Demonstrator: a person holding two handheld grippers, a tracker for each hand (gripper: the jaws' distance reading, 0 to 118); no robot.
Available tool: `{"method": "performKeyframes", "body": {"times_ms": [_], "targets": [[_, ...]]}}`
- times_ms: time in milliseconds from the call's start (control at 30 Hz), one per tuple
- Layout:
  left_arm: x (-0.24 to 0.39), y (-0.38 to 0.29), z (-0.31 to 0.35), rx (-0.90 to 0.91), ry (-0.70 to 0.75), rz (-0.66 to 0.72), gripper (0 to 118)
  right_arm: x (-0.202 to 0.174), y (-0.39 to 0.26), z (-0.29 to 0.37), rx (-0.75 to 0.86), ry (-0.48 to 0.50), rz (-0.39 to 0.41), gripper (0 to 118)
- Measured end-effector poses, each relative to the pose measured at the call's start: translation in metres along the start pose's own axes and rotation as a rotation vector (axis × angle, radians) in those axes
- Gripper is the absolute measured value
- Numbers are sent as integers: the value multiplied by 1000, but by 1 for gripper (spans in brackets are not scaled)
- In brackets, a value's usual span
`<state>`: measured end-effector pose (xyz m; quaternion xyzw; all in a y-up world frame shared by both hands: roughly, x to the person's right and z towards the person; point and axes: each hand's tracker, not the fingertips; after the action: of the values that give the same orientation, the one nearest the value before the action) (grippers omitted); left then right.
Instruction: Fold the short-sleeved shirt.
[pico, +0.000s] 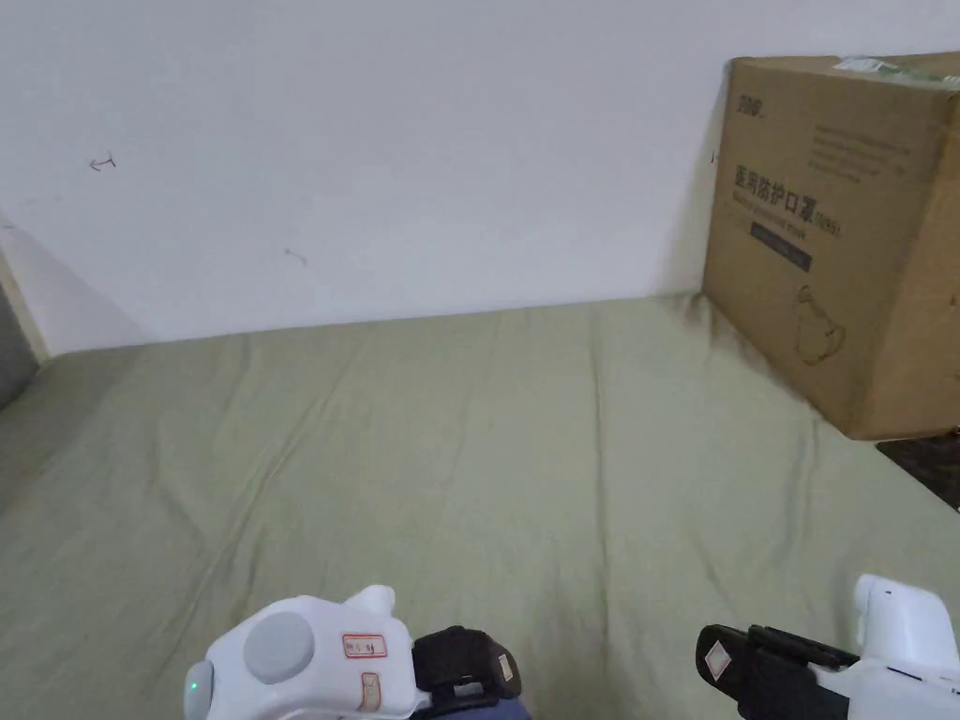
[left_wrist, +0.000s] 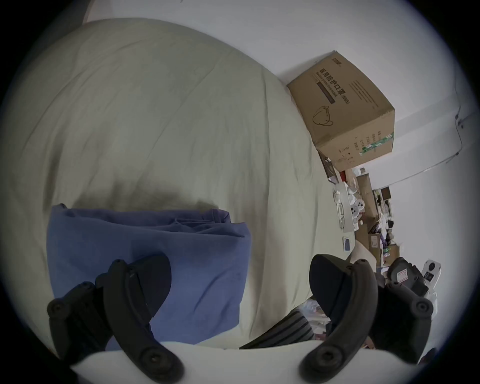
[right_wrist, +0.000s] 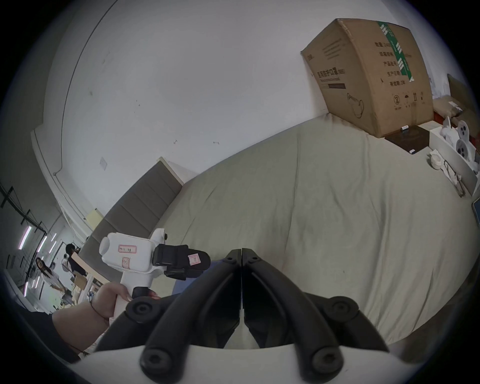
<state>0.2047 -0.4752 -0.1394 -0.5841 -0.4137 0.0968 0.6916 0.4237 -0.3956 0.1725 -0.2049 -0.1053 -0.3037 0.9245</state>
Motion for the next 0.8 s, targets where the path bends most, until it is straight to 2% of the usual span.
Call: {"method": "performKeyframes", "body": {"times_ms": [100,133,167,200,233,267,300,367,500,600,667,800], "targets": [[-9,-5,27,41,24,-14,110,3,4,1,12,-24,21,0],[-12,-6,38,63,23,-46,105,4,5,0,13,-26,25,0],[-14,-9,50,89,18,-97,95,4,5,-1,16,-25,27,0],[-16,-14,61,123,22,-143,76,5,5,-2,18,-24,27,0],[-16,-16,67,139,34,-181,36,5,5,-4,20,-21,26,0],[-16,-18,74,141,52,-199,7,5,4,-5,21,-17,25,0],[-14,-21,72,137,69,-212,3,5,3,-7,24,-15,25,0],[-12,-25,61,140,82,-217,2,5,2,-10,26,-4,24,0],[0,-23,2,11,58,-234,2,6,0,-13,13,29,-16,0],[-2,-25,-54,-98,166,-257,2,5,-1,-16,6,-16,-18,0],[-2,-29,-75,-145,153,-200,1,8,-1,-17,-2,-22,-18,0],[-16,-22,-79,-93,-14,-2,1,21,-5,-22,-14,19,-135,0]]}}
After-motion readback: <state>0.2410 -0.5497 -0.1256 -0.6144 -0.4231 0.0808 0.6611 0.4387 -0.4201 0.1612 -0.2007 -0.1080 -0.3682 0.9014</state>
